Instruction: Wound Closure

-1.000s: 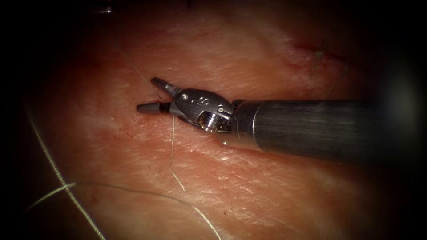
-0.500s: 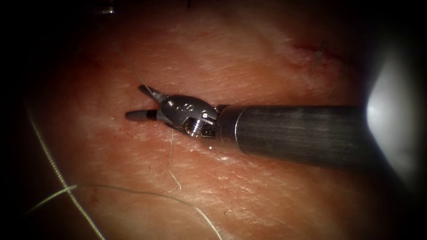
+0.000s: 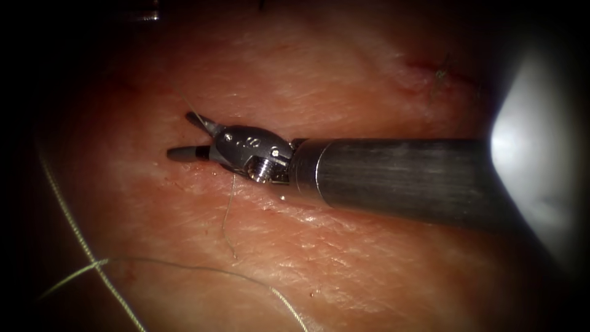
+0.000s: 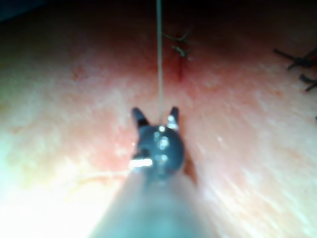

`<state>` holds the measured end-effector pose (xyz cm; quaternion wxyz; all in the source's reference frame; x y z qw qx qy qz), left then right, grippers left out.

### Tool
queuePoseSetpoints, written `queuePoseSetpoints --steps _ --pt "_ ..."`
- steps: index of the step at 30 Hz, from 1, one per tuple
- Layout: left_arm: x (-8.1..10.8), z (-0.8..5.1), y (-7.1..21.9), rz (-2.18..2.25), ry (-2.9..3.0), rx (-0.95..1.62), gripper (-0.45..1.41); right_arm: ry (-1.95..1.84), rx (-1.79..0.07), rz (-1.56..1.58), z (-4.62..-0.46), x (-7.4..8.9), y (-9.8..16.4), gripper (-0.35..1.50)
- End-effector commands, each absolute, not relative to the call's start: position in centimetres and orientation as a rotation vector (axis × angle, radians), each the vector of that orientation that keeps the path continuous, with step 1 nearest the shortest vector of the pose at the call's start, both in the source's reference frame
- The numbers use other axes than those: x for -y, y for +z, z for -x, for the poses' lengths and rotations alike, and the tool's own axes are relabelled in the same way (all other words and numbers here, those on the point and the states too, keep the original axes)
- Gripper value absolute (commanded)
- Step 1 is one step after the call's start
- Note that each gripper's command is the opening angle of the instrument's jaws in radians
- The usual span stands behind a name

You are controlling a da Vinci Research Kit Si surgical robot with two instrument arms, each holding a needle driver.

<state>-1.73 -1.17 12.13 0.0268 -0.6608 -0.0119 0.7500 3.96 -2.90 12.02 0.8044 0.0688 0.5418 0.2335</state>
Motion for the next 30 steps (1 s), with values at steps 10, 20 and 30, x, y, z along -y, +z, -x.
queuePoseSetpoints --steps 10,20,30 --pt "1.1 1.71 12.1 2.053 2.318 0.038 -0.45 0.443 -1.217 -0.159 -3.95 2.8 12.0 -0.35" --pt "1.0 1.3 12.1 2.002 2.33 -0.004 -0.45 0.482 -1.317 -0.143 -3.39 2.9 11.6 1.06" --pt "0.8 0.83 12.7 1.861 2.403 -0.108 -0.45 0.521 -1.303 -0.107 -2.47 3.2 11.2 1.26"
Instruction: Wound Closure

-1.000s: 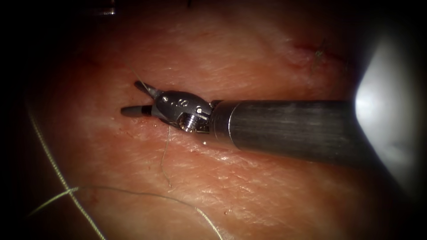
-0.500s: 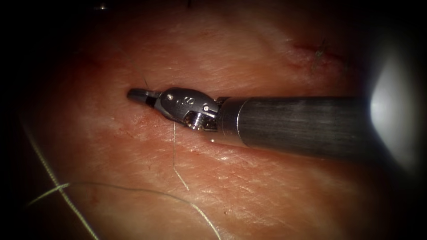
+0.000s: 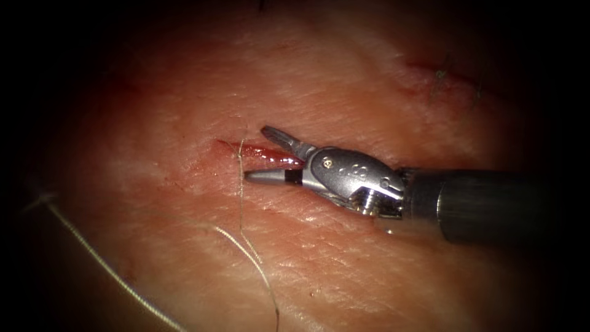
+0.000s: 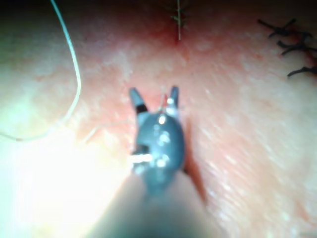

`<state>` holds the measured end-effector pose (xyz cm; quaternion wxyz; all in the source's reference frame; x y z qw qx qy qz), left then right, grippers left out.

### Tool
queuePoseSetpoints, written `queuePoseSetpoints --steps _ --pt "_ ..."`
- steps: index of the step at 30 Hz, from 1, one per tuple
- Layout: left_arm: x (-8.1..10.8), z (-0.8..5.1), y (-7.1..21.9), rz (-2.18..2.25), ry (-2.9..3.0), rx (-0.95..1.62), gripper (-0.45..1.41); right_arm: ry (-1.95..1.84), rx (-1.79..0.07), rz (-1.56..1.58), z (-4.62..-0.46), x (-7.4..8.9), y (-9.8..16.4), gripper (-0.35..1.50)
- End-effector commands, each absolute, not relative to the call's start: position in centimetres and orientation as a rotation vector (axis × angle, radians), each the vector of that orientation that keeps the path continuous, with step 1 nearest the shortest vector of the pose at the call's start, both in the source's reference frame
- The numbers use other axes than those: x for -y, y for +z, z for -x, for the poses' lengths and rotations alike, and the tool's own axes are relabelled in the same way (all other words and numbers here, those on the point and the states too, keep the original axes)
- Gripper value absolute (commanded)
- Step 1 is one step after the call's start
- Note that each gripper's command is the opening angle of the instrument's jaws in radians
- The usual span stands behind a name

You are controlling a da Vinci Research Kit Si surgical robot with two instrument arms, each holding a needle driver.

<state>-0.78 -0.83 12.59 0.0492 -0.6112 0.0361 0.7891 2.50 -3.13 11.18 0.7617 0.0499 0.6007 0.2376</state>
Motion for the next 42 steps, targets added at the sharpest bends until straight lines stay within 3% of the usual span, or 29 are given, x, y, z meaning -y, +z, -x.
queuePoseSetpoints --steps 1,18,19,22,23,25,33,38,42 --pt "0.8 0.8 12.7 1.848 2.401 -0.107 -0.45 0.526 -1.296 -0.101 -2.41 3.2 11.2 1.26" --pt "1.2 0.5 12.9 1.748 2.356 0.059 -0.42 0.497 -1.277 -0.07 -2.28 3.7 11.4 1.26" --pt "1.2 0.49 13.0 1.726 2.333 0.093 -0.08 0.496 -1.277 -0.07 -2.28 3.7 11.4 1.26" --pt "1.3 0.49 12.9 1.686 2.298 0.143 0.51 0.496 -1.277 -0.069 -2.28 3.7 11.4 1.26" --pt "1.3 0.5 12.9 1.67 2.28 0.17 0.89 0.496 -1.277 -0.069 -2.28 3.7 11.4 1.26" --pt "1.3 0.5 12.9 1.607 2.287 0.188 1.2 0.496 -1.277 -0.069 -2.28 3.7 11.4 1.26" --pt "1.6 0.68 12.8 1.169 2.592 0.397 1.28 0.498 -1.277 -0.069 -2.29 3.7 11.4 1.26" --pt "1.7 1.32 12.9 1.321 2.513 0.348 1.08 0.505 -1.277 -0.073 -2.34 3.8 11.5 1.26" --pt "1.7 1.99 13.0 1.432 2.472 0.353 1.05 0.502 -1.28 -0.076 -2.35 3.8 11.5 1.26"
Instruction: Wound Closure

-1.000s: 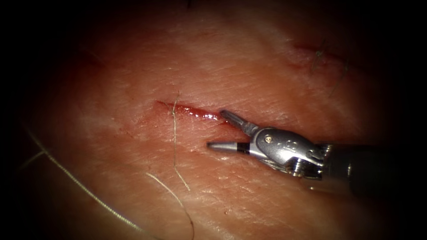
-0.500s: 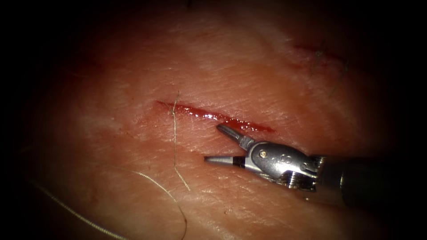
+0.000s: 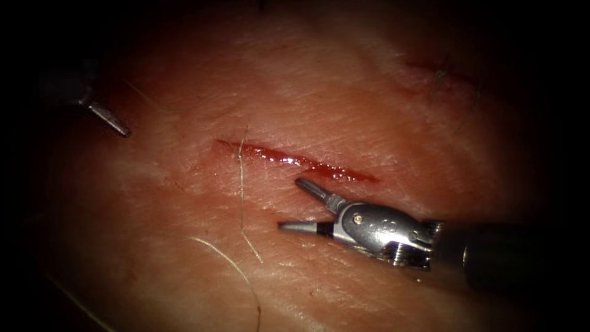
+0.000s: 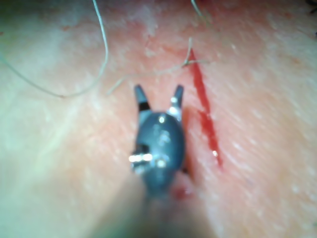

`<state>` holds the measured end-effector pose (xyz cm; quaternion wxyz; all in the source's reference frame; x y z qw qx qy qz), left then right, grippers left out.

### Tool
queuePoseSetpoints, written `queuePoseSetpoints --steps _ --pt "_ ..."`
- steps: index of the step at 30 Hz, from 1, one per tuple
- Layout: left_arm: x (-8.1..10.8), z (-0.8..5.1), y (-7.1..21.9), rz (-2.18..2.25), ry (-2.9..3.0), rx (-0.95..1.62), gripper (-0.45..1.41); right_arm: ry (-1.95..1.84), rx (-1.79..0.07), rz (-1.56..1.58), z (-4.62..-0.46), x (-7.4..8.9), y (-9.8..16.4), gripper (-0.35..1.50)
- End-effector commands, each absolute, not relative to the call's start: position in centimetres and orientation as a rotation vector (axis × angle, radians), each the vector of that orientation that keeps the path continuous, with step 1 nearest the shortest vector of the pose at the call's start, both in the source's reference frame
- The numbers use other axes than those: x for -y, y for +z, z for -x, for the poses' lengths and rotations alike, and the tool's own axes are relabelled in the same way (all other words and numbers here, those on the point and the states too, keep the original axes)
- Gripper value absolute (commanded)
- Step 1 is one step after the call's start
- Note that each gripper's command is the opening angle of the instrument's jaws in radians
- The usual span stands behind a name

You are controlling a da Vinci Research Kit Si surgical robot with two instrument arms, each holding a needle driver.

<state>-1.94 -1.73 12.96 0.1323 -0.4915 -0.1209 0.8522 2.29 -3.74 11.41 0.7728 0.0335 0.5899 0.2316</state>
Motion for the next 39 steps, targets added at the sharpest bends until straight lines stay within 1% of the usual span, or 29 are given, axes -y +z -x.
queuePoseSetpoints --steps 1,4,5,8,10,18,20,27,34,39 --pt "1.8 2.15 13.1 1.455 2.463 0.356 1.01 0.502 -1.28 -0.076 -2.35 3.8 11.5 1.26" --pt "1.9 2.6 13.2 1.53 2.449 0.347 0.91 0.502 -1.28 -0.076 -2.35 3.8 11.5 1.26" --pt "1.9 2.75 13.2 1.556 2.45 0.347 0.84 0.502 -1.28 -0.076 -2.35 3.8 11.5 1.26" --pt "2.1 2.99 13.5 1.618 2.463 0.354 0.81 0.501 -1.281 -0.076 -2.34 3.8 11.5 1.26" --pt "2.2 3.04 13.6 1.618 2.464 0.378 0.79 0.501 -1.281 -0.076 -2.34 3.8 11.5 1.26" --pt "2.5 2.89 14.1 1.544 2.515 0.438 0.79 0.505 -1.281 -0.079 -2.34 3.8 11.5 1.26" --pt "2.7 2.86 14.1 1.552 2.565 0.52 0.79 0.508 -1.281 -0.082 -2.34 3.8 11.5 1.26" --pt "2.9 2.76 14.1 1.582 2.606 0.62 0.79 0.508 -1.279 -0.083 -2.34 3.9 11.5 1.26" --pt "3.2 2.84 14.1 1.559 2.687 0.691 0.79 0.511 -1.279 -0.087 -2.32 3.9 11.5 1.26" --pt "3.3 2.87 14.1 1.548 2.717 0.728 0.74 0.515 -1.279 -0.091 -2.31 3.9 11.5 1.26"
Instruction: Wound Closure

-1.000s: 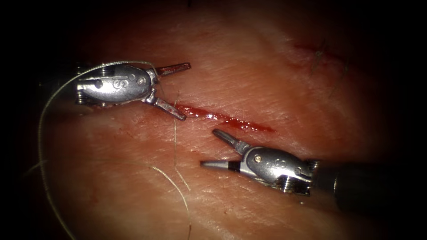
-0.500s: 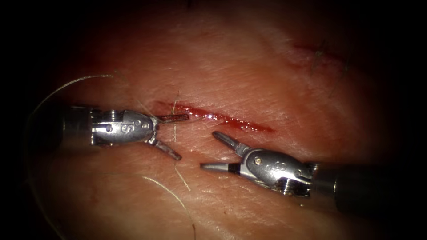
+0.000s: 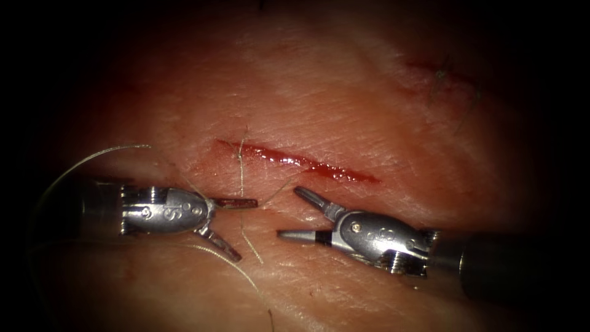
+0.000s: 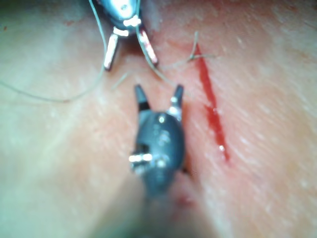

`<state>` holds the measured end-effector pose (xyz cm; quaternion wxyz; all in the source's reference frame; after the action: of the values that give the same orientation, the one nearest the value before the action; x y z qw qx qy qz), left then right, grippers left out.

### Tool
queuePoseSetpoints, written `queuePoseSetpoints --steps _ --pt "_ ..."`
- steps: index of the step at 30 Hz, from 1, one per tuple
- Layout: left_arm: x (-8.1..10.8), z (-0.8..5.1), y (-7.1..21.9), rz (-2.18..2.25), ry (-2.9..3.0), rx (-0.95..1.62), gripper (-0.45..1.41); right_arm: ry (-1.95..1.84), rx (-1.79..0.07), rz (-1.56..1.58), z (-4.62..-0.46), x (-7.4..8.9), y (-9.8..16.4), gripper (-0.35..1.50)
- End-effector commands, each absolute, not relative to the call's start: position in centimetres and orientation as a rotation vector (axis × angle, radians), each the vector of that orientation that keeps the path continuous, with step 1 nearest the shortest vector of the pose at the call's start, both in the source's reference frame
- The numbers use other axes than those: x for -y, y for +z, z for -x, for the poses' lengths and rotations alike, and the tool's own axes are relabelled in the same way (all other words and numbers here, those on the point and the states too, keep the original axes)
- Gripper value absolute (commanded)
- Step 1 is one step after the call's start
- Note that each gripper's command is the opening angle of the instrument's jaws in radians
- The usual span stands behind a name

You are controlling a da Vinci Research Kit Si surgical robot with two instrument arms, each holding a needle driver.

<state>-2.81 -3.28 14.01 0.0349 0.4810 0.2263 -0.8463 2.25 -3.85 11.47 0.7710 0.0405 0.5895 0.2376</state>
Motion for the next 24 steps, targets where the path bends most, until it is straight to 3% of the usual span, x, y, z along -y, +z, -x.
queuePoseSetpoints --steps 1,14,24 --pt "3.35 2.87 14.08 -1.464 -2.599 -0.7 0.74 0.515 -1.279 -0.091 -2.3 3.9 11.52 1.26" --pt "3.35 2.92 14.2 -1.398 -2.656 -0.704 0.74 0.52 -1.281 -0.099 -2.3 3.93 11.54 1.26" --pt "3.3 3.2 14.27 -1.33 -2.706 -0.69 0.27 0.524 -1.281 -0.103 -2.29 3.95 11.53 1.26"
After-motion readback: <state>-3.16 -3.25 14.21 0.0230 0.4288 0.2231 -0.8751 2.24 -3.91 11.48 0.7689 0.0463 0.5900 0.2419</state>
